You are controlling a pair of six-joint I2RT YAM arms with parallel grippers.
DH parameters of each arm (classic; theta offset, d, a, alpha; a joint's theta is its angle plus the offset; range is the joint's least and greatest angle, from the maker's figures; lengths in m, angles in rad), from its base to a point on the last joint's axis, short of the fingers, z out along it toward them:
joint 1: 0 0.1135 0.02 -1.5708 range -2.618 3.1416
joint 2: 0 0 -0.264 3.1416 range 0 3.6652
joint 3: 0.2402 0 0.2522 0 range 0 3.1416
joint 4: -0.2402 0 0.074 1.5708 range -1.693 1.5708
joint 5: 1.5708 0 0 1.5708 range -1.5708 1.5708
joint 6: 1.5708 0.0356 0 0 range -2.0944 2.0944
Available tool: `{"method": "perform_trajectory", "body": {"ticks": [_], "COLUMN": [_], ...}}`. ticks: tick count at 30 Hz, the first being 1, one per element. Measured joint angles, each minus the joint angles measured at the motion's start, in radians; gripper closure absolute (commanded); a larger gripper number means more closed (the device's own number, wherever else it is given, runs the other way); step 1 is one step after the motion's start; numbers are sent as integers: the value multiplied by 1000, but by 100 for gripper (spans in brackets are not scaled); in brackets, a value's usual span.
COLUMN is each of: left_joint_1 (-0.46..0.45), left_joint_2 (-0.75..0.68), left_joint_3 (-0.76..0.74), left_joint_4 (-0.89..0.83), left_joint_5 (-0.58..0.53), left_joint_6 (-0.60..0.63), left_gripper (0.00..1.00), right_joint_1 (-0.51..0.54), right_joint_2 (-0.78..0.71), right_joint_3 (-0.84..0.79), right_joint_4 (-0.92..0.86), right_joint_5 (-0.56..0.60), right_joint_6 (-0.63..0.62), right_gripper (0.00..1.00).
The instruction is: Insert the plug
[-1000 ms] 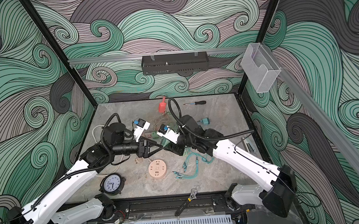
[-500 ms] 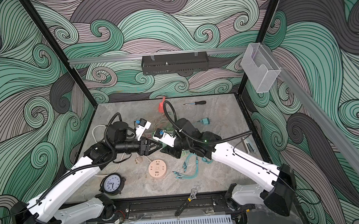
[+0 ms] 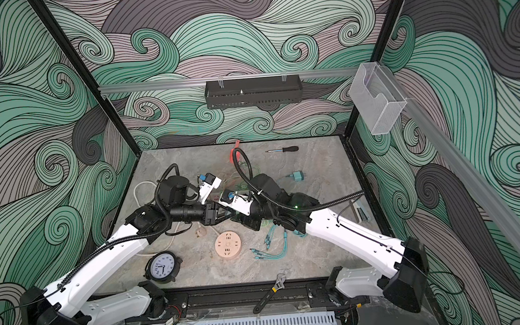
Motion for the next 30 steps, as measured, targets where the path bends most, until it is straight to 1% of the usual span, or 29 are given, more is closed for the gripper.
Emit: {"method": "perform_trajectory", "body": {"ticks": [4,8,11,14,16,20,22,24,30], "left_joint_1": [4,14,20,26,35,53,58,62,71], "left_joint_2": [18,31,33,36,40,47,51,53,53], "left_joint_3": [8,16,16,16,16,16,16,16,16], "left_joint_4": [-8,-18,-23,-24,-24,-23,-19,-14,29], "left_joint_5": [18,25,28,36,35,35,35,35,29], "left_joint_6": [-31,-42,-45,-39,-35,-31,-29,-27,-24], "left_gripper": [74,88,98,100,100,100,100,100,100], "right_joint_1": [1,6,8,11,9,-2,-10,-24,-96], "right_joint_2": [0,0,-5,-25,-48,-98,-130,-166,-303], "right_joint_3": [-4,-15,-28,-50,-64,-67,-72,-83,-189], "right_joint_4": [3,20,34,51,44,18,13,11,53], "right_joint_5": [25,46,57,67,79,96,96,87,-11], "right_joint_6": [-14,-16,-11,8,27,82,117,156,351], "right_gripper": [72,64,55,46,42,31,27,25,24]}}
